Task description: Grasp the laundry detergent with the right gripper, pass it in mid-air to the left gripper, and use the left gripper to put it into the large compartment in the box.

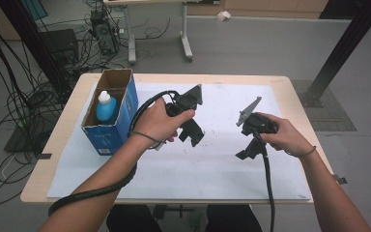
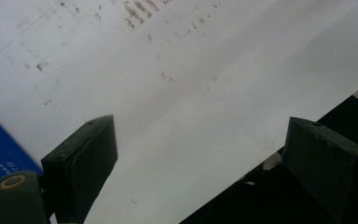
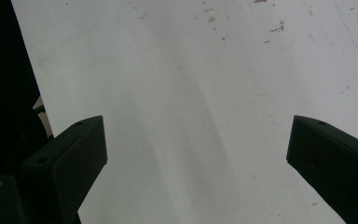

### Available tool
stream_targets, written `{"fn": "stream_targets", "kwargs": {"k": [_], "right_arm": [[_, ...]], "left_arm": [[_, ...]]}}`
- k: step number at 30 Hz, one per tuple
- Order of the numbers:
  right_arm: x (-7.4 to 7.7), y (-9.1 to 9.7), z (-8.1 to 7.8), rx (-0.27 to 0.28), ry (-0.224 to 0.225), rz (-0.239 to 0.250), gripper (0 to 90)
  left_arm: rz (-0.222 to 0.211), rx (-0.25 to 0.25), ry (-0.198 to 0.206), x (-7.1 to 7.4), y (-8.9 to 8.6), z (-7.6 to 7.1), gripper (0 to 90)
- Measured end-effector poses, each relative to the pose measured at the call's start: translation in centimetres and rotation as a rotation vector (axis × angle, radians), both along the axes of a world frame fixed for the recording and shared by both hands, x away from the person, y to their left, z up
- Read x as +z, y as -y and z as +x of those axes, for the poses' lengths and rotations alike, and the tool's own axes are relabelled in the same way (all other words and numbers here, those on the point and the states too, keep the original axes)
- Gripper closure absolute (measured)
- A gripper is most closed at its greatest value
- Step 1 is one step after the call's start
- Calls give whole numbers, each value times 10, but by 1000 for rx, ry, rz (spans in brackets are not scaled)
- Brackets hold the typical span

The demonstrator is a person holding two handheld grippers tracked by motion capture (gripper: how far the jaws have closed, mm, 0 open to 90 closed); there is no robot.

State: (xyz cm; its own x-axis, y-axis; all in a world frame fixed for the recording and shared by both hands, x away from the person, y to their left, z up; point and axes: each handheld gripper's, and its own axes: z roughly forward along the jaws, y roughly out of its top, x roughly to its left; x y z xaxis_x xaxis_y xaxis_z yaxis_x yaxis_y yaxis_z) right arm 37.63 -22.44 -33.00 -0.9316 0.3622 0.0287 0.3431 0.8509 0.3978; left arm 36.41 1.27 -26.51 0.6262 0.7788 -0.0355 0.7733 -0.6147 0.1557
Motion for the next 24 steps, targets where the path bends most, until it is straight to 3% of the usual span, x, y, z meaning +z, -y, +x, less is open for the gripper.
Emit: {"fn": "stream_targets", "kwargs": {"k": [9,24], "right_arm": [[2,3,-2,-4,6,-2,50],[3,1,-2,0,10,-4,50]], "left_arm": [[22,-17,1,-19,5,-3,110],[24,-27,3,-26,6,-7,112]]}}
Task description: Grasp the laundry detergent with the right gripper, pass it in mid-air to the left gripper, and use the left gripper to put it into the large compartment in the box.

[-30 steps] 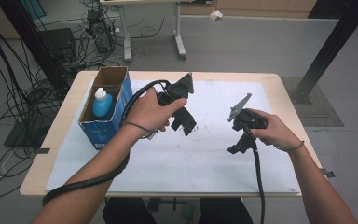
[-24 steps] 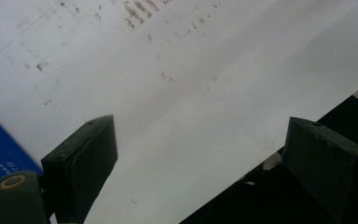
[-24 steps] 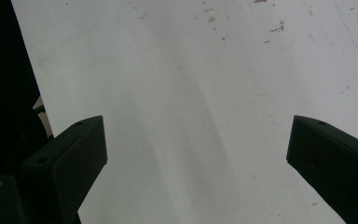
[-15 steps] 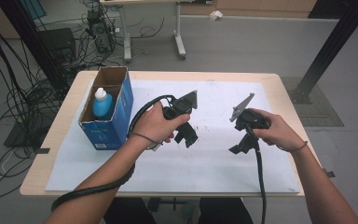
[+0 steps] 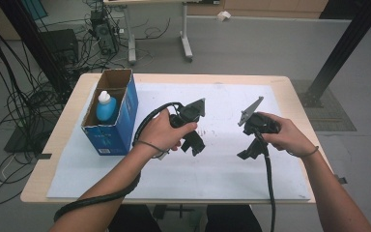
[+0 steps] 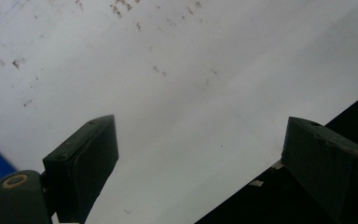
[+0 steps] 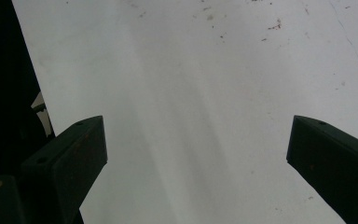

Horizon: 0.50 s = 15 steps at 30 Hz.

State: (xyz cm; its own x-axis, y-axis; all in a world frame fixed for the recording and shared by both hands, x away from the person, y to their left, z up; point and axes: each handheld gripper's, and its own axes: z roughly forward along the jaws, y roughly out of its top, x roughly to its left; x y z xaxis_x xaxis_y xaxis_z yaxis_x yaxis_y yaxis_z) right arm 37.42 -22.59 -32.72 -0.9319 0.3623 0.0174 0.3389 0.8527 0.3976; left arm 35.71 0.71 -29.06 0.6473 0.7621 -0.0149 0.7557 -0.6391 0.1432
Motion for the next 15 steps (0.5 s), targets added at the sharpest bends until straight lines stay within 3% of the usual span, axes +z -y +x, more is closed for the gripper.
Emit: {"fn": "stream_targets", "kwargs": {"k": [15], "right_arm": [[-1,0,0,-6,-1,1,50]], "left_arm": [[-4,-3,-5,5,0,0,112]]}}
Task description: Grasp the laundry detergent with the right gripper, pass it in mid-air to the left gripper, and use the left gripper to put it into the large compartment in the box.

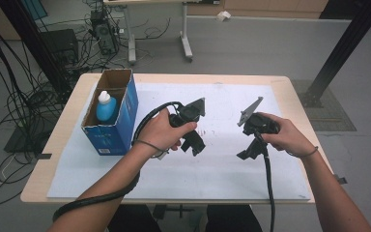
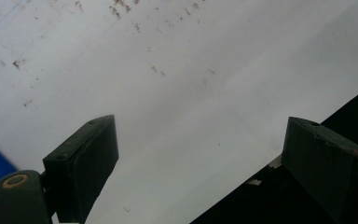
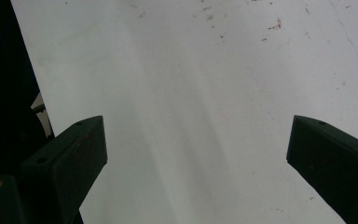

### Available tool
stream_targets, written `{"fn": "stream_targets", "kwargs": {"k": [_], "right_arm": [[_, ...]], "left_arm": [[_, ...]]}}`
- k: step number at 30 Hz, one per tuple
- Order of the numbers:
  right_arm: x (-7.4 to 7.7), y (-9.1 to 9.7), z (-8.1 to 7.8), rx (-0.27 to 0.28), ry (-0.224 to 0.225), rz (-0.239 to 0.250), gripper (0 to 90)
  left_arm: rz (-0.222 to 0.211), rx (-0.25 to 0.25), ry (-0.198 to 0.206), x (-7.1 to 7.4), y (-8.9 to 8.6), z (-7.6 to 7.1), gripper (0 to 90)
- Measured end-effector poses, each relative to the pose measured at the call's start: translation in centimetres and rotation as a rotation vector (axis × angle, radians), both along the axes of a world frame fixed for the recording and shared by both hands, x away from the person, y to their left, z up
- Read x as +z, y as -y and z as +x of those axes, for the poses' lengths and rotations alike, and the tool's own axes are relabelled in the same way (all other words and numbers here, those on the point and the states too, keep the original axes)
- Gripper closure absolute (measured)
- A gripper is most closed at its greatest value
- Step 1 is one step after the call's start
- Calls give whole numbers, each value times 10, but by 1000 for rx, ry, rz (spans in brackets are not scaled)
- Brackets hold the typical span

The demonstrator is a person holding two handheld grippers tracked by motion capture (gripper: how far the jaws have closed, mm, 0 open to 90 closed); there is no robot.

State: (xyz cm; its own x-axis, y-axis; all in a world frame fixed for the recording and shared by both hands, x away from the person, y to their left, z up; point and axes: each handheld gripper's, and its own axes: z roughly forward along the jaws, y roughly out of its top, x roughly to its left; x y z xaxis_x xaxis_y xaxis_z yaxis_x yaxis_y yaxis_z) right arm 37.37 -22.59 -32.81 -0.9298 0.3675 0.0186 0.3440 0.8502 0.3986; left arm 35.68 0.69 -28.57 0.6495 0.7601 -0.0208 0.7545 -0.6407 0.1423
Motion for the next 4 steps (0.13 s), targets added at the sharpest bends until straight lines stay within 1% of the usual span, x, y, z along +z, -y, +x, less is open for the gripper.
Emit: {"fn": "stream_targets", "kwargs": {"k": [4], "right_arm": [[1,1,-1,-2,2,1,50]], "left_arm": [[-3,-6,1,1,2,-1,112]]}}
